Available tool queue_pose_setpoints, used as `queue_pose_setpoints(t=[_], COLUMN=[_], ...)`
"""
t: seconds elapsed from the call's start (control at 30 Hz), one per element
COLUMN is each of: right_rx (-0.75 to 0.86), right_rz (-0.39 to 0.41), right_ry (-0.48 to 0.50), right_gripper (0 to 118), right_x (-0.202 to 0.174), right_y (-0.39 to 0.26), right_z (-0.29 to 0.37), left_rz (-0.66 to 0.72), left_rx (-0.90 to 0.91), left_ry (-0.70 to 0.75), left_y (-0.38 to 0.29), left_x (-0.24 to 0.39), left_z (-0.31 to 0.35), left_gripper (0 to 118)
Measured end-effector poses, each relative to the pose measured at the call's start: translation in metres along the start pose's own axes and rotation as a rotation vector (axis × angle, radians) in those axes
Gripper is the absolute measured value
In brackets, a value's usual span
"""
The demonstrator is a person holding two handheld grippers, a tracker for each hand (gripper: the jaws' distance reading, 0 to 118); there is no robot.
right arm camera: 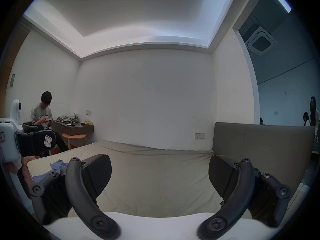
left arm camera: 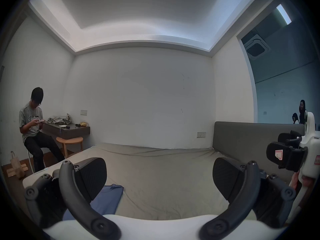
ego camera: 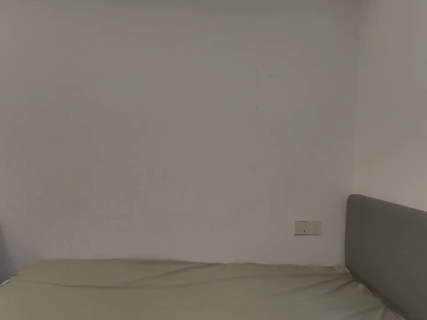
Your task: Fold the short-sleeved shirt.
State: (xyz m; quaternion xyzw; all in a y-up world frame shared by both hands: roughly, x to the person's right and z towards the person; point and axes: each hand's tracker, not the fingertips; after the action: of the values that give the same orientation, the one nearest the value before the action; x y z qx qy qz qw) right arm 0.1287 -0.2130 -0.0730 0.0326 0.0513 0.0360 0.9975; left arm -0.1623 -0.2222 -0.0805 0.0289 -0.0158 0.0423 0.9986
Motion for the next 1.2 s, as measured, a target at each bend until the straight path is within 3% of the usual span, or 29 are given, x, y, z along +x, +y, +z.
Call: queue_pose_setpoints(t=[0.1, 0.13, 0.2, 0.23, 0.27, 0.3, 0.33, 0.4, 0.57, 1.2], right_rx=[-0.007, -0.013, -0.021, -0.019, -0.009, 0.01, 0.006, -0.01, 0.007, -0.027], right_rz=[-0.008, -0.006, -0.003, -0.002, 0.001, -0.003, 0.01, -0.004, 0.055, -0.03], right_ry=[0.005, 0.008, 0.013, 0.012, 0.004, -0.021, -0.095, -0.007, -0.039, 0.01], right_gripper=[114, 114, 108, 96, 69, 4, 1, 1, 1, 1], right_x=[0.001, 0.002, 0.002, 0.001, 0.001, 0.001, 0.002, 0.001, -0.01, -0.001], right_y=[0.0, 0.0, 0.0, -0.001, -0.002, -0.003, -0.002, 0.001, -0.004, -0.011], right_z=[0.0, 0.0, 0.0, 0.0, 0.002, 0.003, 0.004, 0.001, 0.001, -0.006], left_rz=[0.011, 0.021, 0.031, 0.006, -0.014, -0.009, -0.002, -0.002, 0.025, 0.056], left_rx=[-0.015, -0.007, 0.024, 0.026, 0.021, 0.016, 0.006, 0.006, -0.006, -0.032], left_ry=[-0.026, -0.058, -0.062, 0.006, 0.026, -0.005, -0.027, 0.001, 0.001, 0.016], left_y=[0.003, 0.004, 0.004, 0.003, 0.003, 0.004, 0.004, 0.005, 0.006, 0.002], left_x=[0.001, 0.002, 0.003, 0.005, 0.007, 0.009, 0.009, 0.012, 0.016, -0.014], left_z=[0.006, 0.007, 0.009, 0.007, 0.007, 0.007, 0.006, 0.004, -0.003, -0.002], left_gripper=[115, 105, 64, 61, 57, 21, 0, 0, 0, 0])
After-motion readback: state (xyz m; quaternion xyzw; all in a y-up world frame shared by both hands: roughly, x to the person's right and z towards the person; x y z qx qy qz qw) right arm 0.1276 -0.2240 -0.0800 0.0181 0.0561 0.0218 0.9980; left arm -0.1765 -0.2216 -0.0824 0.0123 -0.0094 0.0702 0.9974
